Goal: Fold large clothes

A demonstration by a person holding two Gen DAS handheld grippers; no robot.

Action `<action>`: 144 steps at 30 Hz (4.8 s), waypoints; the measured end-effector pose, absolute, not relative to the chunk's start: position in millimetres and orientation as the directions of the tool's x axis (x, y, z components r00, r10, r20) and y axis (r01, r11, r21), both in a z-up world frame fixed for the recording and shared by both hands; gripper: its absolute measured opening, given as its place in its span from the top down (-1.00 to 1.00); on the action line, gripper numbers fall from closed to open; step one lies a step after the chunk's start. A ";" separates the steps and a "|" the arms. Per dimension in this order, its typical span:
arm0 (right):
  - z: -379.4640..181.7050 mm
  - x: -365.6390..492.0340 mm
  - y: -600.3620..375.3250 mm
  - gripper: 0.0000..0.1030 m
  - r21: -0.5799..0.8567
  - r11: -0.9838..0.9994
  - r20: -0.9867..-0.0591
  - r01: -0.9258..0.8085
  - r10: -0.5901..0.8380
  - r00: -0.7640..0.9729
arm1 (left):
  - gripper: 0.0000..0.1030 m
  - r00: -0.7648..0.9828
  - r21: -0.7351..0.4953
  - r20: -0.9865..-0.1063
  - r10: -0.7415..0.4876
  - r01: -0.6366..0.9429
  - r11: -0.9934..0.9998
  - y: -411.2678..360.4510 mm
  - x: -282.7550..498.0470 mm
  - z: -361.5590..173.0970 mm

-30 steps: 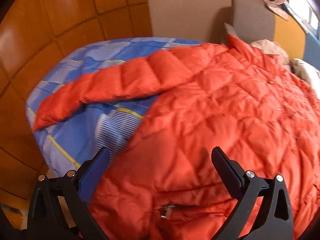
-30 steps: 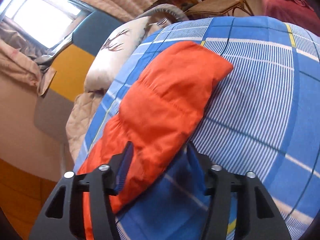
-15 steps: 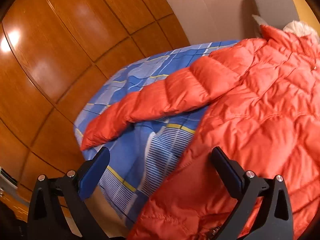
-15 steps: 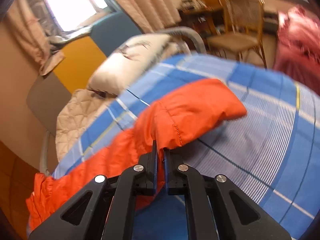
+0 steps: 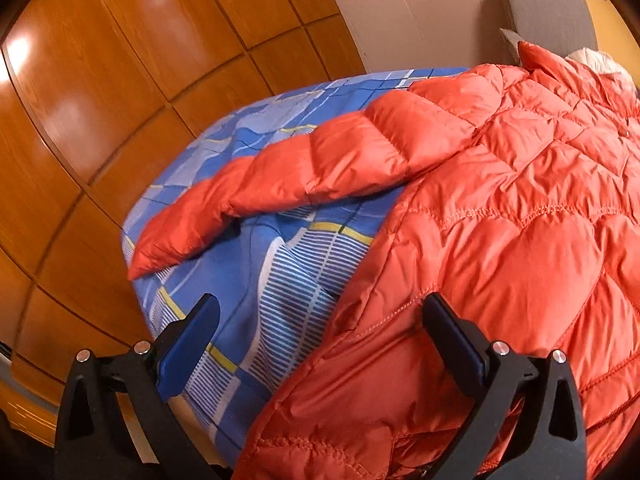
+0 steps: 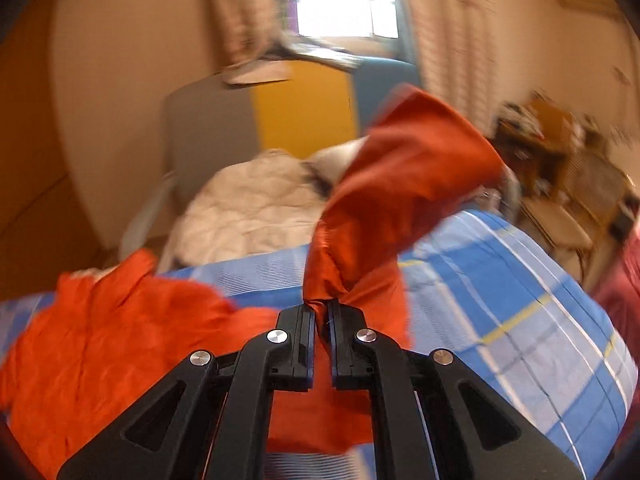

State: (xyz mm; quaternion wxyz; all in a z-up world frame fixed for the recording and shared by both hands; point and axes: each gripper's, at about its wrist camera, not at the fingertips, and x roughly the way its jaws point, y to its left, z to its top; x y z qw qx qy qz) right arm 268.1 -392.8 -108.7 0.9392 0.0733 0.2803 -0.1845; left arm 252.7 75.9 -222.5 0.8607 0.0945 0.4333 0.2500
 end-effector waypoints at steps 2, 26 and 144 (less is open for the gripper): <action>-110.3 277.6 -369.5 0.90 0.010 0.939 -0.557 0.343 -0.280 0.782 | -0.96 0.502 0.368 -0.703 0.504 -0.349 0.862 77.1 251.0 -224.4; -199.2 321.5 -150.6 0.90 -0.189 0.940 -0.763 -0.283 0.041 0.645 | -0.96 0.505 0.294 -0.742 0.441 -0.346 0.891 101.7 249.8 -231.2; -211.7 209.9 -280.4 -0.68 -0.338 0.866 -0.686 0.368 -0.495 0.534 | 0.90 0.822 0.304 -0.568 0.040 0.164 0.938 -112.2 298.9 -139.8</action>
